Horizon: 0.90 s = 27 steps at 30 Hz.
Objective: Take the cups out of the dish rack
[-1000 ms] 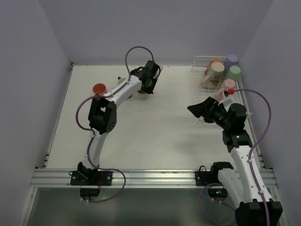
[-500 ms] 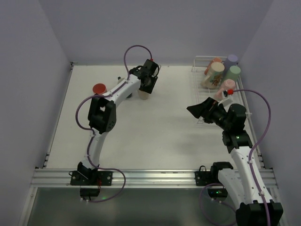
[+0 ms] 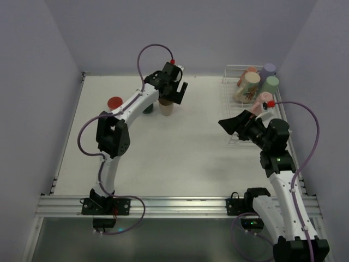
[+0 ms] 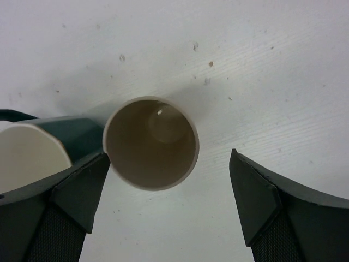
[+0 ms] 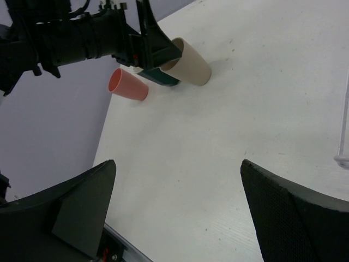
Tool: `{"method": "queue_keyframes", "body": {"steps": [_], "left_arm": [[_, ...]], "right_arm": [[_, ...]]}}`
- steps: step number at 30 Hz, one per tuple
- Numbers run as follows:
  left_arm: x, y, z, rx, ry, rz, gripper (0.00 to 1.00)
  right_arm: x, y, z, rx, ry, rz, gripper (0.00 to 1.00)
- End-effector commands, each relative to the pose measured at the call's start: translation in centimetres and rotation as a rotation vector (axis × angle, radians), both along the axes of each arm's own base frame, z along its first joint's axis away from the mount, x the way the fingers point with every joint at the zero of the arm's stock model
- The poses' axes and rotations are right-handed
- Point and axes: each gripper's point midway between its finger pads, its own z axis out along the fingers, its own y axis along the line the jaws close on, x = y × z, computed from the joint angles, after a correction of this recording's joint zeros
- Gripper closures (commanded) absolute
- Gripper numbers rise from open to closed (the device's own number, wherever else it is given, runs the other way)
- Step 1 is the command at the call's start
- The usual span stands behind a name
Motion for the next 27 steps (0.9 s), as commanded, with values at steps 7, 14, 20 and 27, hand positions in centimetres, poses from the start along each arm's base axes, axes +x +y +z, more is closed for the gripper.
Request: {"method": "queue_keyframes", "body": {"steps": [7, 14, 20, 27], "left_arm": [[-2.8, 0.3, 23.5, -0.401, -0.491, -0.020, 0.00], [-13.1, 0.7, 29.0, -0.669, -0.537, -0.205, 0.00], [-22.8, 2.8, 24.8, -0.760, -0.510, -0.371, 0.00], [-28.7, 6.1, 17.3, -0.712, -0.486, -0.433, 0.00]], "right_arm": [[0.9, -2.7, 5.4, -0.105, -0.121, -0.148, 0.05], [3.2, -7.4, 6.3, -0.217, -0.088, -0.401, 0.35], [5.6, -12.3, 6.0, -0.336, -0.025, -0.628, 0.41], [9.8, -17.1, 5.4, -0.409, 0.068, -0.802, 0.10]]}}
